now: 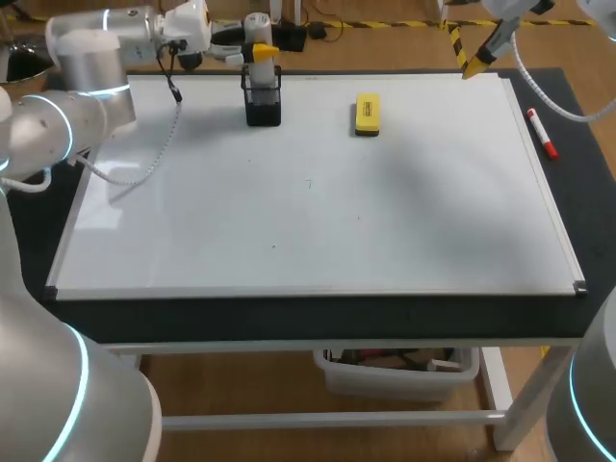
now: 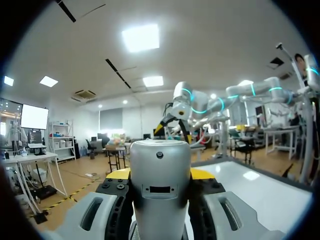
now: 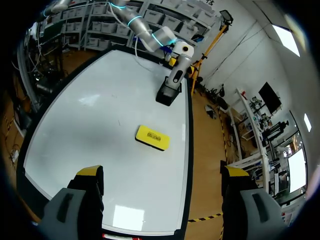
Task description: Pick up the inspection probe, press it on each red-marked spot on the whiteboard one by one, put down the probe, pick up the eraser, and wipe off all the red marks.
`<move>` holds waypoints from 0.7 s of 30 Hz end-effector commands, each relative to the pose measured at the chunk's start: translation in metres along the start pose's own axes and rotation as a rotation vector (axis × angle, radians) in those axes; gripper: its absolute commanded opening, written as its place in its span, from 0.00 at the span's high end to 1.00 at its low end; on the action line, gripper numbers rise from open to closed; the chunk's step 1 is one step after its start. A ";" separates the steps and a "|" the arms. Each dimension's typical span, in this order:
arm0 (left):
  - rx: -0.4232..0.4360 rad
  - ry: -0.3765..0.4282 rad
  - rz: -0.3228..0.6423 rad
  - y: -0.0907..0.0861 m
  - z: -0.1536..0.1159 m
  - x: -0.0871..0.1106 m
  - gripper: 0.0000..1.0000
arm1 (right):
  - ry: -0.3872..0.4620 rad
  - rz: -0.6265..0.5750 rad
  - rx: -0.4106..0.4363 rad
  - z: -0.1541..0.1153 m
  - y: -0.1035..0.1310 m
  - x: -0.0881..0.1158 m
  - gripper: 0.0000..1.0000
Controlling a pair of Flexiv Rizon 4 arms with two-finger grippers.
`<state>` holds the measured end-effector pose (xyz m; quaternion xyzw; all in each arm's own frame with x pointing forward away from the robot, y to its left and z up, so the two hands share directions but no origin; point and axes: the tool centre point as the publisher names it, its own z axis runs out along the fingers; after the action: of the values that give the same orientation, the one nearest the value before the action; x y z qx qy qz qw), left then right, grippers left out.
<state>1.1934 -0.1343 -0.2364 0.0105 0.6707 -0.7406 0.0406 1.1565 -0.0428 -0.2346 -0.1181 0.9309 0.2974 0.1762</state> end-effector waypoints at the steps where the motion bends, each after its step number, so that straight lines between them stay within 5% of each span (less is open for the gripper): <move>1: 0.009 0.191 -0.010 0.011 0.000 -0.011 1.00 | 0.004 -0.001 0.003 -0.001 0.000 0.000 0.00; 21: 0.021 0.207 -0.045 0.036 -0.009 -0.022 1.00 | 0.004 -0.001 0.003 -0.001 0.000 0.000 0.00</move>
<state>1.2084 -0.1280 -0.2652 -0.0325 0.6682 -0.7417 0.0496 1.1565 -0.0428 -0.2346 -0.1181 0.9309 0.2975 0.1762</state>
